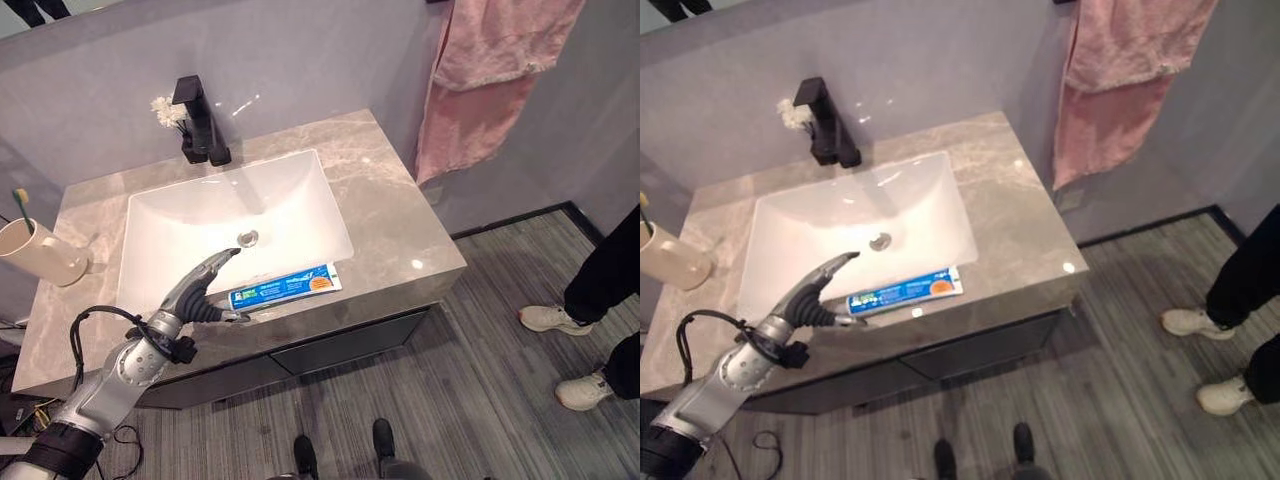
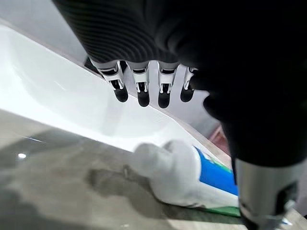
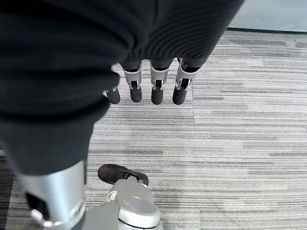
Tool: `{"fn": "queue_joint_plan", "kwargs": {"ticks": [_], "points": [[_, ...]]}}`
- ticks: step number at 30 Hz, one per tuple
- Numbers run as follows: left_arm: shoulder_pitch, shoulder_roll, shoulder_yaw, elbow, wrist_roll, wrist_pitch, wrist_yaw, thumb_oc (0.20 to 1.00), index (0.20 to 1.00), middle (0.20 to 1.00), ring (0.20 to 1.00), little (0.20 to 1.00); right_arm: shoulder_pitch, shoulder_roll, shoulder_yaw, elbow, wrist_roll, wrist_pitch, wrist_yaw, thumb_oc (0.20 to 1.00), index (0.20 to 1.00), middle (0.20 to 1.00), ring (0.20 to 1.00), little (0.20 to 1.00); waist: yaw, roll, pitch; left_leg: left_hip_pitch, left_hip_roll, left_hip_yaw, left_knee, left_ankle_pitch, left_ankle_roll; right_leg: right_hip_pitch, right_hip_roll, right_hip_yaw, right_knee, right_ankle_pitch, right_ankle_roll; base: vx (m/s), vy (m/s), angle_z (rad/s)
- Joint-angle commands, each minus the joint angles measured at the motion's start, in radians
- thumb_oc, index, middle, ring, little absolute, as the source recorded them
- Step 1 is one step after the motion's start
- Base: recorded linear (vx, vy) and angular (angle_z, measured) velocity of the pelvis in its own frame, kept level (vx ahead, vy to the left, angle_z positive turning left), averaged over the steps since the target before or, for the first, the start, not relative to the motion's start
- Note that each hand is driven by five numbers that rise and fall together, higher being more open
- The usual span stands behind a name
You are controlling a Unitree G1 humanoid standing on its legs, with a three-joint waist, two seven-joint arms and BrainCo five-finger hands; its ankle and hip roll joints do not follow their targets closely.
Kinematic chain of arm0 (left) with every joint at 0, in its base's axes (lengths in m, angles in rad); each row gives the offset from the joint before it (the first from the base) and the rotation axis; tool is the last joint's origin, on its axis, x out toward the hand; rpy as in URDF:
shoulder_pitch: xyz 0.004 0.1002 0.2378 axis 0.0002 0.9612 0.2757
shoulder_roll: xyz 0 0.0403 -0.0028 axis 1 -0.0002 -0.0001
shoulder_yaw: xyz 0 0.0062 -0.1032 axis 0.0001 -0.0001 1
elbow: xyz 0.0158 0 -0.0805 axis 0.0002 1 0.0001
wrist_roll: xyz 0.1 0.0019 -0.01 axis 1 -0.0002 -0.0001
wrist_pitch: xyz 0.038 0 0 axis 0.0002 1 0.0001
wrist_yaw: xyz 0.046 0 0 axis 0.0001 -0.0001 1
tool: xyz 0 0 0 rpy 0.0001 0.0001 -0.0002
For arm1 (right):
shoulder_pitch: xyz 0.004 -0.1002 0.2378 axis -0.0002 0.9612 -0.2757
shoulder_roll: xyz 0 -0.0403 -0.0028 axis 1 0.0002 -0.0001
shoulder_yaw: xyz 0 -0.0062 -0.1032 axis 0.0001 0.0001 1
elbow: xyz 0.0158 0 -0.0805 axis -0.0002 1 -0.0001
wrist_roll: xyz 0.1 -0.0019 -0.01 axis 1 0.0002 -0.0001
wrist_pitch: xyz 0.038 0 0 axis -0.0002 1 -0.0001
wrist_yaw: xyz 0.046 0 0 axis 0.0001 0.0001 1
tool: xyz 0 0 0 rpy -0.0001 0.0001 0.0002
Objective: Put brush and paste in cup on sink, flatten towel.
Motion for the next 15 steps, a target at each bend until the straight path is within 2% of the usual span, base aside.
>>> {"fn": "queue_joint_plan", "kwargs": {"ticks": [1,7,8,10,11,13,15], "points": [[-0.064,0.003,0.009,0.012,-0.010,-0.027,0.032,1.000,1.000,1.000,1.000,1.000,-0.011,-0.002,0.054,0.000,-0.005,-0.003,-0.014,1.000,1.000,1.000,1.000,1.000,-0.018,-0.039,-0.007,-0.022,0.052,-0.053,0.006,0.009,-0.079,-0.012,-0.093,0.006,0.007,0.027,0.112,0.00,0.000,0.00],[-0.065,-0.005,-0.011,0.014,-0.012,-0.028,0.029,1.000,1.000,1.000,1.000,1.000,-0.013,0.000,0.054,-0.003,0.003,-0.010,-0.022,1.000,1.000,1.000,1.000,1.000,-0.021,-0.043,-0.008,-0.026,0.055,-0.051,0.006,0.009,-0.078,-0.019,-0.089,0.012,0.007,0.028,0.110,0.00,-0.011,-0.07],[-0.065,-0.004,-0.011,0.013,-0.012,-0.028,0.028,0.934,0.934,0.934,0.934,0.934,-0.013,0.000,0.053,-0.003,0.004,-0.010,-0.022,1.000,1.000,1.000,1.000,1.000,-0.021,-0.044,-0.008,-0.026,0.055,-0.051,0.006,0.009,-0.078,-0.019,-0.089,0.011,0.007,0.027,0.110,0.00,0.000,0.00],[-0.062,-0.001,-0.011,0.010,-0.007,-0.026,0.026,0.718,0.718,0.718,0.718,0.718,-0.012,0.001,0.053,-0.003,0.006,-0.011,-0.023,1.000,1.000,1.000,1.000,1.000,-0.020,-0.045,-0.008,-0.028,0.056,-0.051,0.006,0.010,-0.079,-0.020,-0.089,0.013,0.007,0.026,0.110,0.00,0.000,0.00],[-0.060,-0.004,-0.013,0.015,-0.006,-0.026,0.026,0.671,0.671,0.671,0.671,0.671,-0.012,0.002,0.053,0.001,0.005,-0.011,-0.025,1.000,1.000,1.000,1.000,1.000,-0.020,-0.046,-0.007,-0.031,0.058,-0.052,0.006,0.010,-0.079,-0.023,-0.087,0.015,0.007,0.026,0.109,0.00,0.000,0.00],[-0.058,-0.003,-0.014,0.016,-0.006,-0.027,0.026,0.658,0.658,0.658,0.658,0.658,-0.012,0.002,0.053,0.000,0.008,-0.012,-0.026,1.000,1.000,1.000,1.000,1.000,-0.020,-0.046,-0.006,-0.032,0.060,-0.052,0.006,0.012,-0.080,-0.025,-0.087,0.014,0.007,0.027,0.109,0.00,0.000,0.00],[-0.058,-0.002,-0.020,0.022,0.000,-0.028,0.028,0.576,0.576,0.576,0.576,0.576,-0.011,0.002,0.052,-0.004,0.011,-0.014,-0.029,1.000,1.000,1.000,1.000,1.000,-0.020,-0.048,-0.005,-0.034,0.062,-0.052,0.006,0.014,-0.080,-0.027,-0.084,0.014,0.007,0.026,0.108,0.00,0.000,0.00]]}}
